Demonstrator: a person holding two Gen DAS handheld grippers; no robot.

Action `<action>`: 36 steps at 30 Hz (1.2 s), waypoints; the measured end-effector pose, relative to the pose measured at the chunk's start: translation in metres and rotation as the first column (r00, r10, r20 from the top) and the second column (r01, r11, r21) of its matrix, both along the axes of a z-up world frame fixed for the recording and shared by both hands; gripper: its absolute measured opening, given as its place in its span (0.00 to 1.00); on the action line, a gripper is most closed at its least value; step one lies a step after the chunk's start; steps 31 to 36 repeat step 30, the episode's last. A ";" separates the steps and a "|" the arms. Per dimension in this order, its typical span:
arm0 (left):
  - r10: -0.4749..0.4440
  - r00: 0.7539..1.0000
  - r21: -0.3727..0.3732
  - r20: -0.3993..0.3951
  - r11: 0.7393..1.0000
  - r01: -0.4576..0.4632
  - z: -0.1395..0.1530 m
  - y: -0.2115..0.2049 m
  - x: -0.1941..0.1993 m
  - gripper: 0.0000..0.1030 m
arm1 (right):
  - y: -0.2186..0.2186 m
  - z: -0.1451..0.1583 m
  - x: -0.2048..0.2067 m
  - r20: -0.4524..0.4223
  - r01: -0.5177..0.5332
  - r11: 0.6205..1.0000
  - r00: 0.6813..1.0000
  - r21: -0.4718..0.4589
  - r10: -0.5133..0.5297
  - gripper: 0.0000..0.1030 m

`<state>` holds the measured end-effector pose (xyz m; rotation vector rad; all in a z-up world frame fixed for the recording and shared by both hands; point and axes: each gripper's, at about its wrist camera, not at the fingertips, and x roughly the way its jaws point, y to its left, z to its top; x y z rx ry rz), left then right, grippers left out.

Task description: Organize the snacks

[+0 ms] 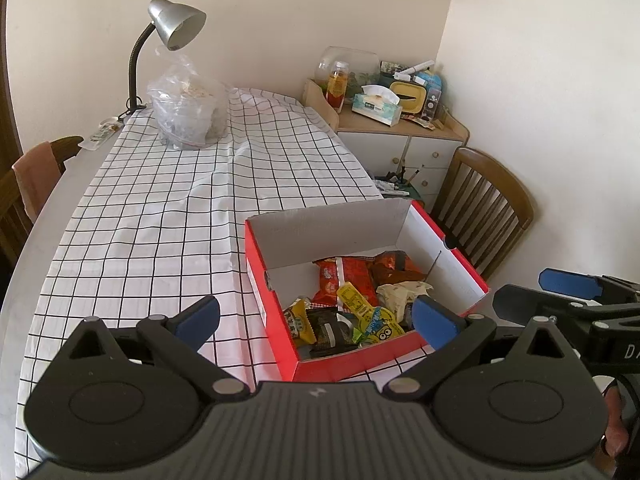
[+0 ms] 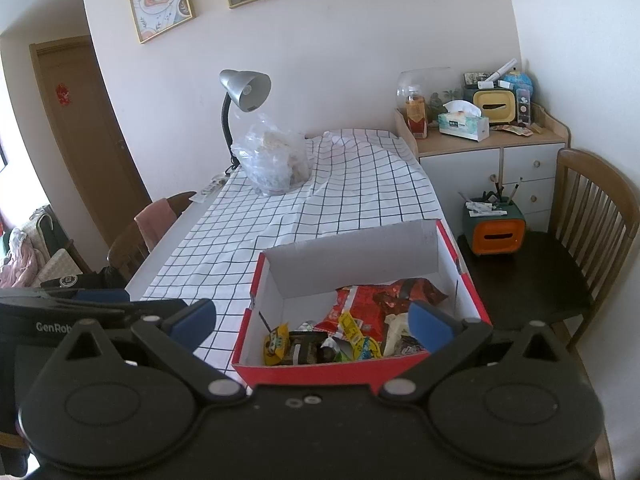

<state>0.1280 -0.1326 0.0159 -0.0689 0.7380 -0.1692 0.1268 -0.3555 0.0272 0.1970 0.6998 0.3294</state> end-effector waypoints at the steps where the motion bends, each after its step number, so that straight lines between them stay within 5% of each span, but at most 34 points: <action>1: 0.001 1.000 0.000 0.000 1.000 -0.001 0.000 0.000 0.000 1.00 | 0.000 0.000 0.000 0.000 0.000 1.000 1.000 -0.001 0.000 1.00; 36: 0.002 1.000 -0.003 -0.023 1.000 -0.002 -0.008 -0.001 0.006 1.00 | -0.001 -0.011 0.003 -0.027 -0.002 1.000 1.000 -0.001 0.002 1.00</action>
